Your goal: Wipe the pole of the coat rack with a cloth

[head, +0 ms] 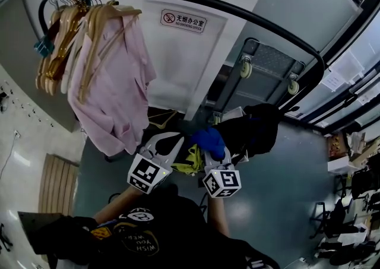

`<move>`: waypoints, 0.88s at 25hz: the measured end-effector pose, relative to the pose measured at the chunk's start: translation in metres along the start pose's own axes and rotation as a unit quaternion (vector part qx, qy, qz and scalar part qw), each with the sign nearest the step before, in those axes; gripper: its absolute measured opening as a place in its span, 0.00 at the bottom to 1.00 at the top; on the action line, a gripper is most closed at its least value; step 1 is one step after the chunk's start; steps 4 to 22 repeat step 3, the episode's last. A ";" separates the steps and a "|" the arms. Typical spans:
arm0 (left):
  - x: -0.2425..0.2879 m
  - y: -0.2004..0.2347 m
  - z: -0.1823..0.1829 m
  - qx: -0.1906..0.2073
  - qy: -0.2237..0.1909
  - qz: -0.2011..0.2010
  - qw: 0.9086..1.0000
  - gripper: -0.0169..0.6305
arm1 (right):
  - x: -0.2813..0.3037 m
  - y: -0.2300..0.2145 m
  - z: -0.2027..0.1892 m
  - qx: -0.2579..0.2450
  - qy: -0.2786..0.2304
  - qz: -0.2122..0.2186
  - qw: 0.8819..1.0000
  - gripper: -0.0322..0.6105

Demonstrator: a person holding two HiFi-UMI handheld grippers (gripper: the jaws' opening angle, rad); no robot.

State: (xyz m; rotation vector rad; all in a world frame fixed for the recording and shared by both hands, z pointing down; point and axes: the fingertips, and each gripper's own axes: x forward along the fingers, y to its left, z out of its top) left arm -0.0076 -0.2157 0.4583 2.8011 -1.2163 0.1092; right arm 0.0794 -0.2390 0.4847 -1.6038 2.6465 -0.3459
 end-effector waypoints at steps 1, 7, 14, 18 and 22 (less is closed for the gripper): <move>-0.001 0.001 0.000 -0.003 -0.001 0.001 1.000 0.03 | -0.001 -0.002 -0.002 0.007 0.002 -0.002 1.000 0.17; -0.002 0.003 -0.002 -0.008 -0.004 0.003 1.000 0.03 | -0.003 -0.006 -0.007 0.021 0.006 -0.004 1.000 0.17; -0.002 0.003 -0.002 -0.008 -0.004 0.003 1.000 0.03 | -0.003 -0.006 -0.007 0.021 0.006 -0.004 1.000 0.17; -0.002 0.003 -0.002 -0.008 -0.004 0.003 1.000 0.03 | -0.003 -0.006 -0.007 0.021 0.006 -0.004 1.000 0.17; -0.002 0.003 -0.002 -0.008 -0.004 0.003 1.000 0.03 | -0.003 -0.006 -0.007 0.021 0.006 -0.004 1.000 0.17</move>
